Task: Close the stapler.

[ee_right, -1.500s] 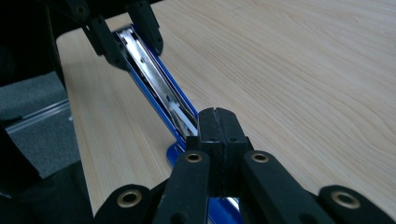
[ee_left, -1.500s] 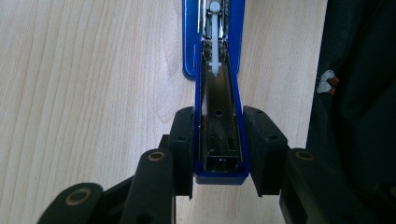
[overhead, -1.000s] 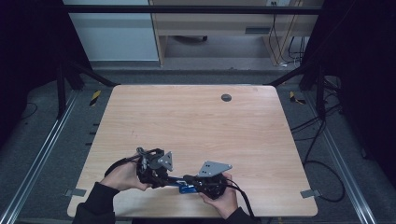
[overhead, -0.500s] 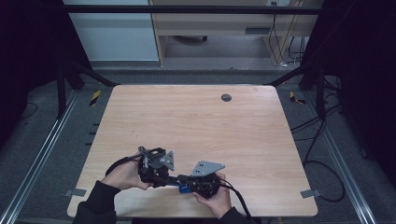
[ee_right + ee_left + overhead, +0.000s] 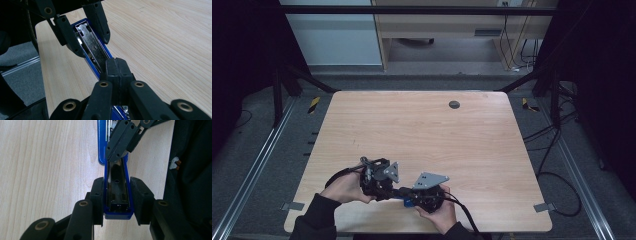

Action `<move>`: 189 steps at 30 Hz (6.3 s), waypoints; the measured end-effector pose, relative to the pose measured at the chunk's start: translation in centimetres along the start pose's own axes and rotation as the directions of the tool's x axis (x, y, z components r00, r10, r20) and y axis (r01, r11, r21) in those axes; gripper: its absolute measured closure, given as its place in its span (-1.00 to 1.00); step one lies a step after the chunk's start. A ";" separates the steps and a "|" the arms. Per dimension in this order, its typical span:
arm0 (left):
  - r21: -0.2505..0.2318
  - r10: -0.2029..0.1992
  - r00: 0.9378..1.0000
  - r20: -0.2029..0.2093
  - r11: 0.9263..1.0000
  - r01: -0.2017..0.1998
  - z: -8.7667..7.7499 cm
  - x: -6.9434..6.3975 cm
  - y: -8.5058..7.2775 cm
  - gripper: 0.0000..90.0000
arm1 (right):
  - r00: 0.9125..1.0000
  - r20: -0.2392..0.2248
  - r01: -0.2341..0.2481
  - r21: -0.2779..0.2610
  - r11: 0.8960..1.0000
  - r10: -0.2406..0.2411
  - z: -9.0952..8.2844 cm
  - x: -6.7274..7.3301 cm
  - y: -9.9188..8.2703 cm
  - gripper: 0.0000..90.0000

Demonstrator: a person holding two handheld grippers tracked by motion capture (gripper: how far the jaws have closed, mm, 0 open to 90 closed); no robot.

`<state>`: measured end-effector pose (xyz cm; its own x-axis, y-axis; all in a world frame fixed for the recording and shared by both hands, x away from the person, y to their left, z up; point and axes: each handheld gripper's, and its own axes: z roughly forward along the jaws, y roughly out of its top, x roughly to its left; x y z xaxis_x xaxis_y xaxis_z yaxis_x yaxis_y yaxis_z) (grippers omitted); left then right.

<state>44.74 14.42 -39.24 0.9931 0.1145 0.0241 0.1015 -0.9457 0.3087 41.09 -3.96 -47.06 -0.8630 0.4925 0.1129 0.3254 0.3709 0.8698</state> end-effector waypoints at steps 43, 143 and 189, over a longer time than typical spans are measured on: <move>-0.474 -0.367 0.903 -0.223 0.850 0.228 -3.1 -0.4 -7.3 0.34 | 1.000 0.010 -0.005 -0.005 1.000 0.005 0.0 0.0 0.0 1.00; -0.580 -0.608 0.740 -0.288 0.726 0.370 3.3 -0.5 -12.4 0.06 | 0.980 0.164 -0.098 -0.092 0.991 0.112 -6.6 -3.8 0.0 1.00; -0.582 -0.679 0.683 -0.269 0.680 0.446 3.3 -0.4 -13.9 0.01 | 0.994 0.087 -0.047 -0.154 0.987 0.061 -6.2 0.3 4.6 1.00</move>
<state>43.13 26.48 -46.67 0.5941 0.8019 0.0627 0.4784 -0.4149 0.7740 39.93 -6.99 -40.00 -0.8046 0.5808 0.1239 0.3027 0.2216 0.9270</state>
